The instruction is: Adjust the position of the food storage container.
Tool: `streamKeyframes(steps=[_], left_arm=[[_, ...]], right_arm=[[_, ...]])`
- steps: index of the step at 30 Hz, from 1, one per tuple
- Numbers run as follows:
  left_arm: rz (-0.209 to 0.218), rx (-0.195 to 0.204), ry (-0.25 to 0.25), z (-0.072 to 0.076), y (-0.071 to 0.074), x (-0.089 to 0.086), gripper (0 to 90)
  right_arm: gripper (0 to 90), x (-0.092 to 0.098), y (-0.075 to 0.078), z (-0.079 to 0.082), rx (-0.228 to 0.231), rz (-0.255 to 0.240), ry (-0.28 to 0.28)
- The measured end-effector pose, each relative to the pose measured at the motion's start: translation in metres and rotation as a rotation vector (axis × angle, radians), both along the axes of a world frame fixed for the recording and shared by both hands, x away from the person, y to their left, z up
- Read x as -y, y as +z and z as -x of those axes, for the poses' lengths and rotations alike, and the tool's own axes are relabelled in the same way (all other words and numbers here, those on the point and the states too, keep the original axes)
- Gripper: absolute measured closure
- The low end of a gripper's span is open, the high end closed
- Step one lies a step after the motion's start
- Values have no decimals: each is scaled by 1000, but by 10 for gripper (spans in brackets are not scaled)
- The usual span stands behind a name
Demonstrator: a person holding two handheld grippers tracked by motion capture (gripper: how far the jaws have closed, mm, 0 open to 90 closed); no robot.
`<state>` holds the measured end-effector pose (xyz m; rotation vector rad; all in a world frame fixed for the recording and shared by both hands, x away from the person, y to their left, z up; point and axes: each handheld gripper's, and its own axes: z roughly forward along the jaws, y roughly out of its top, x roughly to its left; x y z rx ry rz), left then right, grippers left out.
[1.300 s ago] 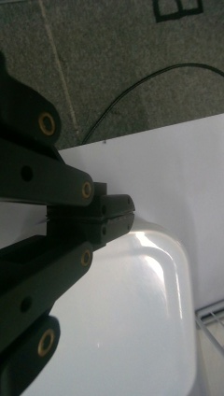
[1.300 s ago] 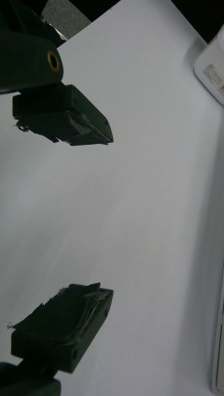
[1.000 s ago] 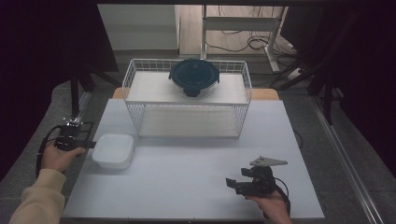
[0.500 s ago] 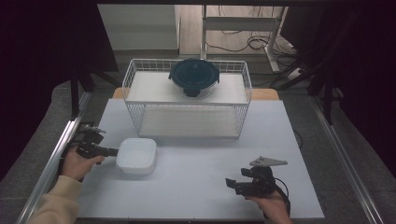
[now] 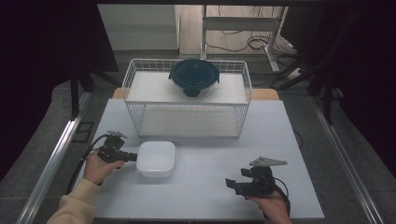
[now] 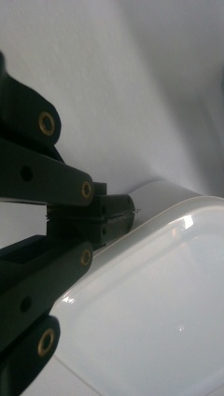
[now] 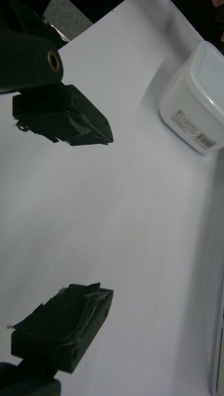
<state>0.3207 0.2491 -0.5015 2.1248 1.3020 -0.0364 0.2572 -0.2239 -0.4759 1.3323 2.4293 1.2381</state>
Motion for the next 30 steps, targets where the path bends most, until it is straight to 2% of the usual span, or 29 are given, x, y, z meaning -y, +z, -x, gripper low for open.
streamKeyframes(steps=[2, 11, 13, 16, 19, 25, 27, 30], left_arm=[[18, -1, -12, 0, 0, 4, 900], [45, -1, -68, 4, -1, 32, 900], [64, -7, -84, 5, -1, 40, 900], [60, -5, -110, 7, -1, 52, 900], [88, -16, -135, 7, -3, 65, 900], [99, -24, -174, 9, -6, 88, 900], [83, -19, -181, 9, -6, 91, 900], [84, 5, -159, 6, 0, 85, 900]], right_arm=[[209, 0, 0, 0, 1, 0, 1], [208, -1, -1, 0, -2, 2, 3], [209, -1, -1, 0, -3, 2, 2], [209, -1, -1, 0, -3, 2, 3], [209, -1, -1, 0, -3, 1, 1], [209, -1, -1, 0, -1, 1, 2], [209, 0, -1, 0, -2, 2, 3], [209, 1, 0, 0, 2, 1, 2]])
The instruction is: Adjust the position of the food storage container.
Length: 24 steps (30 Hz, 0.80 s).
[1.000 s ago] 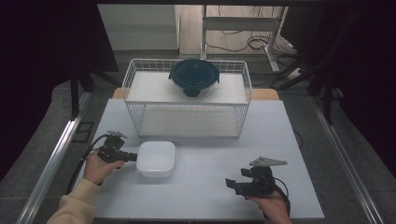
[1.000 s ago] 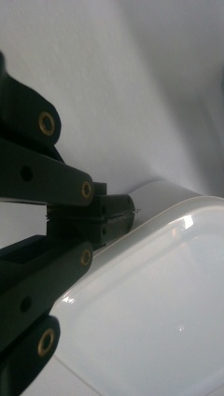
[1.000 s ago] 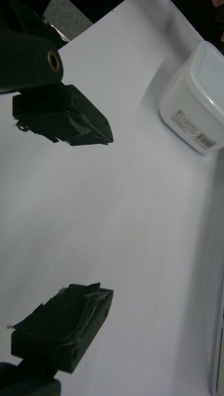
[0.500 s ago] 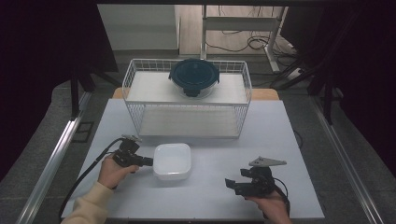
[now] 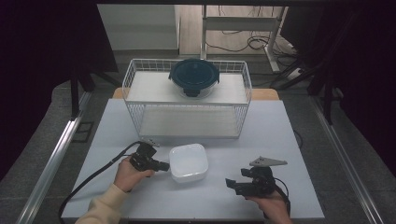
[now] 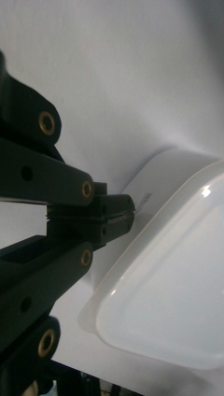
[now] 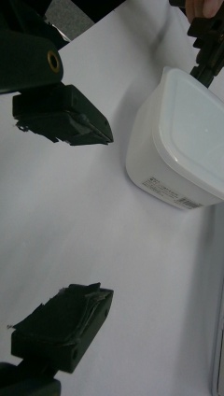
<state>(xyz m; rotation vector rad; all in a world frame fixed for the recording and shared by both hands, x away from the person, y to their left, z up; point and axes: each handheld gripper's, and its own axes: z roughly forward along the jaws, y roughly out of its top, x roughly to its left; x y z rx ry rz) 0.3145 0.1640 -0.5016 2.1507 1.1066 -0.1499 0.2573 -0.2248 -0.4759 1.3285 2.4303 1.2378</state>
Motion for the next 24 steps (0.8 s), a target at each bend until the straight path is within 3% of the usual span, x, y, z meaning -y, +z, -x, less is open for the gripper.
streamKeyframes(steps=[2, 5, 8, 16, 24], left_arm=[[-11, 34, 39, -4, 7, -8, 900], [7, 71, 75, -13, 17, -19, 900], [12, 86, 100, -28, 18, -20, 900], [-28, 111, 37, -50, 19, 2, 900], [-47, 110, -9, -55, 11, 7, 900]], right_arm=[[209, 1, 1, 0, 2, -2, -2], [209, 1, 0, -1, 1, -1, -3], [209, -1, -2, -1, -3, 3, 0], [208, 0, -3, -1, -9, 4, 0], [209, 1, -4, -2, -10, 4, -1]])
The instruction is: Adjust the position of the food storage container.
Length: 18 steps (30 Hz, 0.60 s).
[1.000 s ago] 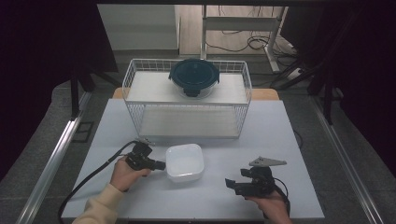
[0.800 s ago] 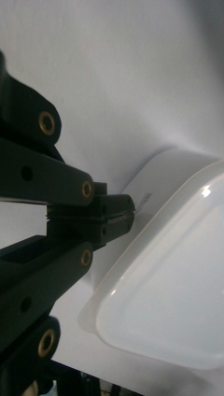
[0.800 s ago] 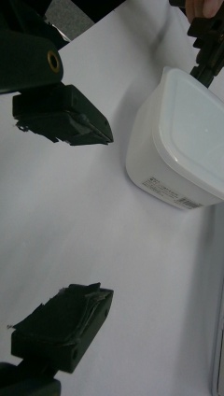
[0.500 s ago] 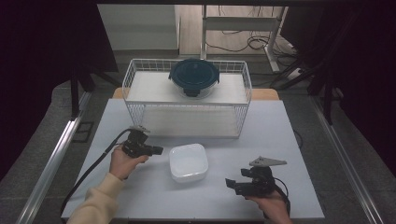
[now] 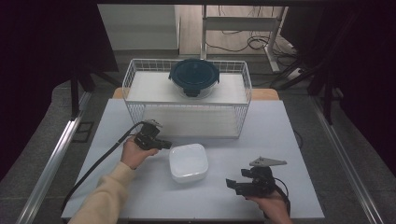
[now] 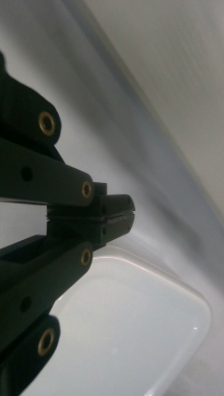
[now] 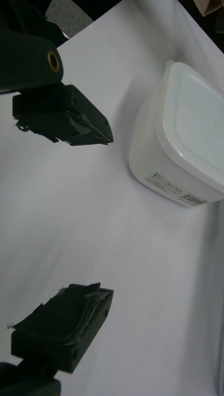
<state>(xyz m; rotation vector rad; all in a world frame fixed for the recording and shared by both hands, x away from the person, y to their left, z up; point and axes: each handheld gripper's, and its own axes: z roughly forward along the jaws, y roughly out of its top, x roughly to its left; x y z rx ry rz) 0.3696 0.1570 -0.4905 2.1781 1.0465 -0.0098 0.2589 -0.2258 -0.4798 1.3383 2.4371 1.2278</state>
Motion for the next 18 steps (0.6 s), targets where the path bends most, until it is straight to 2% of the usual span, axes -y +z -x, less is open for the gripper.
streamKeyframes(steps=[6, 9, 15, 18], left_arm=[[14, -10, -37, 4, -1, 3, 900], [2, -10, -53, 8, 0, 5, 900], [-19, -24, -91, 27, -3, 11, 900], [-22, -47, -100, 36, -7, 14, 900]], right_arm=[[209, 0, -1, 0, -3, 1, -1], [208, -1, -1, 0, -4, -2, 0], [208, 0, -1, 0, -4, -3, 0], [208, -1, -1, 0, -3, -3, 0]])
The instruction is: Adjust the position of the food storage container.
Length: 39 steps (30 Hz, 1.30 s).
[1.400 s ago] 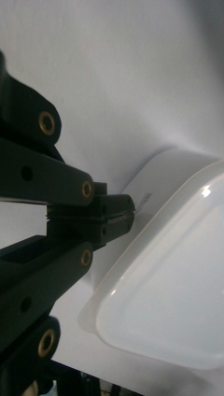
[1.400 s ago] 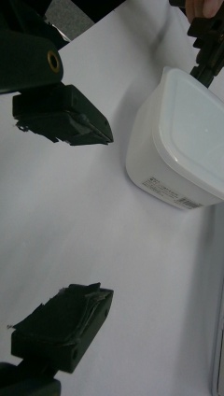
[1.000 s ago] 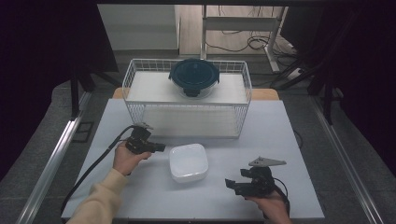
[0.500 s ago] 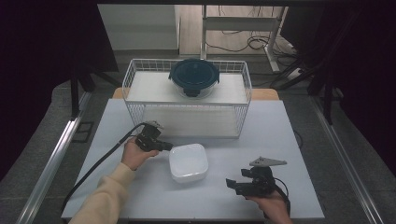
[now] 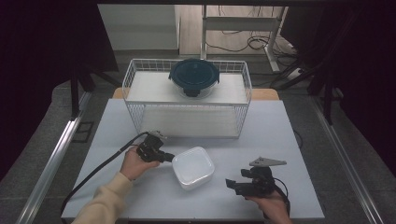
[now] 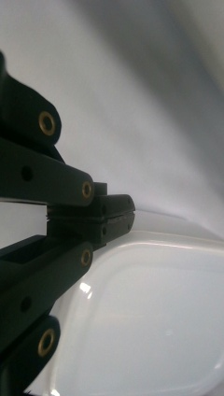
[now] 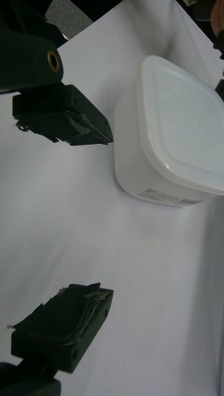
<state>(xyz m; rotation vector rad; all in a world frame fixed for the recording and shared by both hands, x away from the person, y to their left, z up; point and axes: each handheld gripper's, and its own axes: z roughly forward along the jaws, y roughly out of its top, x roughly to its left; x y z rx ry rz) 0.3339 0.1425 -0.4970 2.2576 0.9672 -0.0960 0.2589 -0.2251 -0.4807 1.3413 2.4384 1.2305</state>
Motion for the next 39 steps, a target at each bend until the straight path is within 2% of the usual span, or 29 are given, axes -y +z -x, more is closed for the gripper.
streamKeyframes(steps=[4, 9, 11, 17, 23, 26, 31, 34, 36, 39], left_arm=[[2, -1, -30, 11, -3, 6, 900], [44, -19, -66, 23, -6, 14, 900], [47, -21, -75, 27, -7, 17, 900], [49, -34, -89, 36, -11, 23, 900], [80, -60, -104, 47, -13, 32, 900], [115, -89, -112, 50, -16, 37, 900], [151, -127, -115, 52, -21, 43, 900], [131, -118, -132, 57, -22, 50, 900], [135, -118, -140, 59, -22, 55, 900], [163, -138, -136, 60, -23, 58, 900]], right_arm=[[208, -1, 0, 0, 1, 1, 3], [208, -1, -1, 0, 0, 1, 1], [208, -1, -1, 0, 0, 1, 0], [208, -1, 0, 0, 0, 1, 0], [209, 3, 1, -1, 3, -4, -12], [209, 4, 2, -1, 3, -5, -14], [209, 5, 2, -2, 4, -6, -18], [209, 6, 2, -2, 4, -7, -23], [209, 6, 2, -2, 7, -9, -27], [209, 7, 3, -2, 5, -9, -29]])
